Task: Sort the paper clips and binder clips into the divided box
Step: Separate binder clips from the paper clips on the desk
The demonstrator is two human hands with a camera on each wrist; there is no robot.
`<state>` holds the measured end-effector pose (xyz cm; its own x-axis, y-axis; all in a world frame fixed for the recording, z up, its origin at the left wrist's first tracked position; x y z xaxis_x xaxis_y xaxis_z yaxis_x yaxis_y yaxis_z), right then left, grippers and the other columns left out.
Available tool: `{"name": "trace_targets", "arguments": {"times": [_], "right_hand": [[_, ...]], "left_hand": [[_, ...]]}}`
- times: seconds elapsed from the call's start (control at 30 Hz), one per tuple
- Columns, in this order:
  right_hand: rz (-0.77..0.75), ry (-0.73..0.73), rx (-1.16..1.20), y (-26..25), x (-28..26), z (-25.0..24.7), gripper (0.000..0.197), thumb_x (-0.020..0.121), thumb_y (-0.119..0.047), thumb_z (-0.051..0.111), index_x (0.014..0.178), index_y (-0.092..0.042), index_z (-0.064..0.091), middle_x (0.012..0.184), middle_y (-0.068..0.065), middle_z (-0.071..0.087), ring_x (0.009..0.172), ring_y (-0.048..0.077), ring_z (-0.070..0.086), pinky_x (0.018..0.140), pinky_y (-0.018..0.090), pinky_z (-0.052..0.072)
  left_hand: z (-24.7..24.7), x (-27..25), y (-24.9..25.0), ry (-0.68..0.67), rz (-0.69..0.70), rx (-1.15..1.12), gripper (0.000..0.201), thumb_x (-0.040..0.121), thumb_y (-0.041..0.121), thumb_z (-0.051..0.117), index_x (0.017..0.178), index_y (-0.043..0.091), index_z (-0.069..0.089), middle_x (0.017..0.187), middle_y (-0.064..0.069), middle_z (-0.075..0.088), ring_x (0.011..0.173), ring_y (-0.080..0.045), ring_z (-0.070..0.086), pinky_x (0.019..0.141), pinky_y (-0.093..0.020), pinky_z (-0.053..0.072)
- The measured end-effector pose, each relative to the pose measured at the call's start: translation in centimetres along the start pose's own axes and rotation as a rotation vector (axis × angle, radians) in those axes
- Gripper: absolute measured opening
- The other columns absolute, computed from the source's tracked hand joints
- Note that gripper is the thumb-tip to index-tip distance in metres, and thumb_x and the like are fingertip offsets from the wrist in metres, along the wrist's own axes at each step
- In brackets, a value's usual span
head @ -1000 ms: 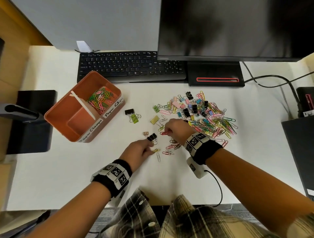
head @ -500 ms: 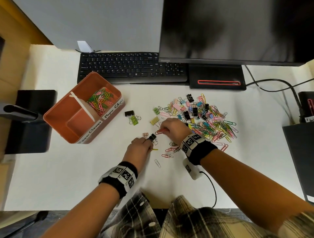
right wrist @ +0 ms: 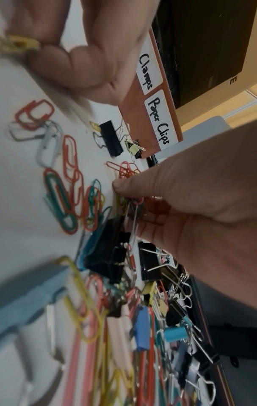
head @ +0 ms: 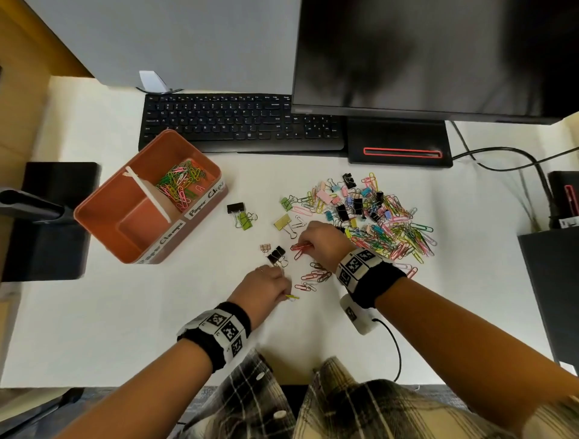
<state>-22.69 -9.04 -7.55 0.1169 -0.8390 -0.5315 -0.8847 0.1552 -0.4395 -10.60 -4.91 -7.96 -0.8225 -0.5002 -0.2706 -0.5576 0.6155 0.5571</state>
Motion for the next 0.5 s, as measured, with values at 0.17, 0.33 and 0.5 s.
{"name": "trace_targets", "arguments": {"times": [0.17, 0.33, 0.5], "right_hand": [[-0.009, -0.047, -0.083, -0.2, 0.3, 0.3, 0.023, 0.093, -0.017, 0.051, 0.109, -0.007, 0.064, 0.111, 0.012, 0.061, 0.104, 0.027, 0.056, 0.092, 0.038, 0.046], [-0.012, 0.040, 0.026, -0.4, 0.5, -1.3, 0.024, 0.093, -0.022, 0.052, 0.107, -0.007, 0.065, 0.106, 0.010, 0.065, 0.101, 0.025, 0.058, 0.087, 0.034, 0.046], [-0.174, 0.242, 0.075, -5.6, 0.6, -7.0, 0.027, 0.093, -0.029, 0.051, 0.098, -0.009, 0.068, 0.095, 0.008, 0.066, 0.088, 0.023, 0.059, 0.081, 0.034, 0.048]], "left_hand": [[-0.1, 0.5, 0.4, 0.016, 0.009, 0.073, 0.014, 0.070, 0.006, 0.072, 0.076, 0.013, 0.060, 0.077, -0.006, 0.061, 0.069, -0.028, 0.059, 0.057, -0.034, 0.053], [-1.0, 0.3, -0.9, 0.017, -0.102, -0.082, 0.007, 0.088, 0.011, 0.055, 0.091, 0.008, 0.061, 0.090, -0.012, 0.064, 0.085, -0.030, 0.057, 0.079, -0.038, 0.048], [-10.9, -2.0, -2.6, 0.364, -0.211, -0.245, 0.002, 0.087, 0.014, 0.060, 0.088, 0.012, 0.061, 0.082, 0.004, 0.060, 0.071, -0.008, 0.053, 0.067, -0.007, 0.037]]}}
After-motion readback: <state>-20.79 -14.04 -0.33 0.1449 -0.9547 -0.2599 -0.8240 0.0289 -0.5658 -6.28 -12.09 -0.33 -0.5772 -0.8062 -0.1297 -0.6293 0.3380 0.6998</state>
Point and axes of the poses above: each hand's wrist, its own x-axis towards the middle knuckle, its own z-axis out of the palm, y = z × x, the point moved 8 cm from there along x, towards the middle knuckle
